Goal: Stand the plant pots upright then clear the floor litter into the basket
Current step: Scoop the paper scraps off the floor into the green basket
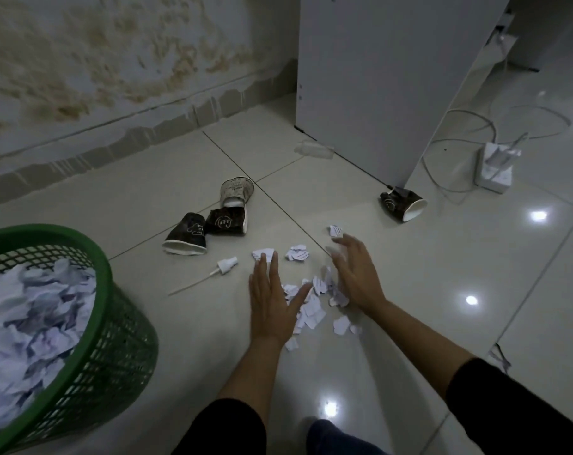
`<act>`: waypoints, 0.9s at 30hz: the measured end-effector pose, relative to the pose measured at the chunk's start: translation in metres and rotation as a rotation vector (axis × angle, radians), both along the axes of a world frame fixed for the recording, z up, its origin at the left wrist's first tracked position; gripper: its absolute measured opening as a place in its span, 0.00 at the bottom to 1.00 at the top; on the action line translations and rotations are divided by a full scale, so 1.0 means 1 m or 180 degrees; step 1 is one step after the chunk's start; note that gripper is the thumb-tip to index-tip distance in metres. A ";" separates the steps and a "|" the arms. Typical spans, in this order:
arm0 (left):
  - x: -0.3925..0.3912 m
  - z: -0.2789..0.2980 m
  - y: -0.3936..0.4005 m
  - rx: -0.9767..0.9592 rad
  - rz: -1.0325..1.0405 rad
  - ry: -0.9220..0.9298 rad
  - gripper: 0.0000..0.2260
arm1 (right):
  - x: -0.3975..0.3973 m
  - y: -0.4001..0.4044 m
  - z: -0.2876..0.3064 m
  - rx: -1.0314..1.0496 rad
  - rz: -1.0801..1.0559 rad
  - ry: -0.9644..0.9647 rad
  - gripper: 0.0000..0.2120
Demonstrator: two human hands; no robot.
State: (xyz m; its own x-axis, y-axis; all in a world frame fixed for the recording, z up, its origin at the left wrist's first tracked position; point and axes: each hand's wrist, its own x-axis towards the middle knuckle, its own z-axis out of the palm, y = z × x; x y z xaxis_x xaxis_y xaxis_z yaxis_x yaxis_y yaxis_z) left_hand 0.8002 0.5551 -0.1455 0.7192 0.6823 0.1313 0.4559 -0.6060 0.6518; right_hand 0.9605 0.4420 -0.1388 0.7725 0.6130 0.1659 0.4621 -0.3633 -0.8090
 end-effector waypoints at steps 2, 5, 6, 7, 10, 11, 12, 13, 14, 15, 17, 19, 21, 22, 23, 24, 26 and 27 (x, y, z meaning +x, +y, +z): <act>0.009 0.000 0.009 -0.0061 0.0053 0.0056 0.42 | 0.022 0.014 0.001 -0.0508 0.0104 -0.0001 0.24; 0.021 -0.002 0.019 -0.0159 -0.0015 0.0254 0.42 | 0.045 0.031 0.000 -0.1012 0.0247 0.0124 0.32; 0.024 -0.003 0.021 -0.0196 -0.0044 0.0328 0.42 | 0.047 0.035 -0.001 -0.1108 0.0317 0.0193 0.32; 0.026 -0.004 0.024 -0.0240 -0.0067 0.0395 0.41 | 0.048 0.038 -0.002 -0.1183 0.0410 0.0232 0.30; 0.027 -0.007 0.030 -0.0467 -0.0069 0.0470 0.39 | 0.036 0.041 -0.004 -0.1249 0.0659 0.0151 0.28; 0.026 -0.006 0.030 -0.0575 -0.0054 0.0396 0.38 | 0.030 0.041 -0.005 -0.1208 0.0732 0.0134 0.28; 0.024 -0.005 0.029 -0.0706 -0.0032 0.0275 0.36 | 0.024 0.041 -0.006 -0.1174 0.0828 0.0111 0.26; 0.023 -0.003 0.028 -0.0838 -0.0006 0.0125 0.35 | 0.019 0.040 -0.006 -0.1162 0.0950 0.0053 0.25; 0.022 -0.002 0.026 -0.0947 0.0021 -0.0019 0.34 | 0.013 0.039 -0.007 -0.1164 0.1081 -0.0026 0.24; 0.021 0.000 0.025 -0.1022 0.0040 -0.0156 0.33 | 0.008 0.037 -0.007 -0.1161 0.1193 -0.0099 0.23; 0.019 0.004 0.021 -0.1104 0.0035 -0.0369 0.29 | -0.001 0.031 -0.008 -0.1121 0.1312 -0.0172 0.23; 0.015 0.007 0.017 -0.1166 -0.0007 -0.0501 0.26 | -0.009 0.023 -0.007 -0.1053 0.1303 -0.0140 0.22; 0.010 0.009 0.014 -0.1244 -0.0030 -0.0632 0.23 | -0.015 0.014 -0.006 -0.0997 0.1275 -0.0103 0.22; 0.007 0.010 0.013 -0.1279 -0.0020 -0.0696 0.21 | -0.018 0.008 -0.005 -0.0966 0.1261 -0.0097 0.22; 0.003 0.010 0.012 -0.1270 -0.0011 -0.0751 0.18 | -0.021 0.003 -0.005 -0.0903 0.1230 -0.0096 0.22; -0.001 0.011 0.011 -0.1204 -0.0003 -0.0804 0.16 | -0.025 -0.003 -0.004 -0.0800 0.1169 -0.0066 0.22; -0.009 0.011 0.012 -0.1025 0.0021 -0.0894 0.15 | -0.030 -0.015 -0.003 -0.0474 0.0942 0.0091 0.22; -0.012 0.010 0.013 -0.0909 0.0038 -0.0909 0.17 | -0.032 -0.022 -0.002 -0.0290 0.0829 0.0144 0.21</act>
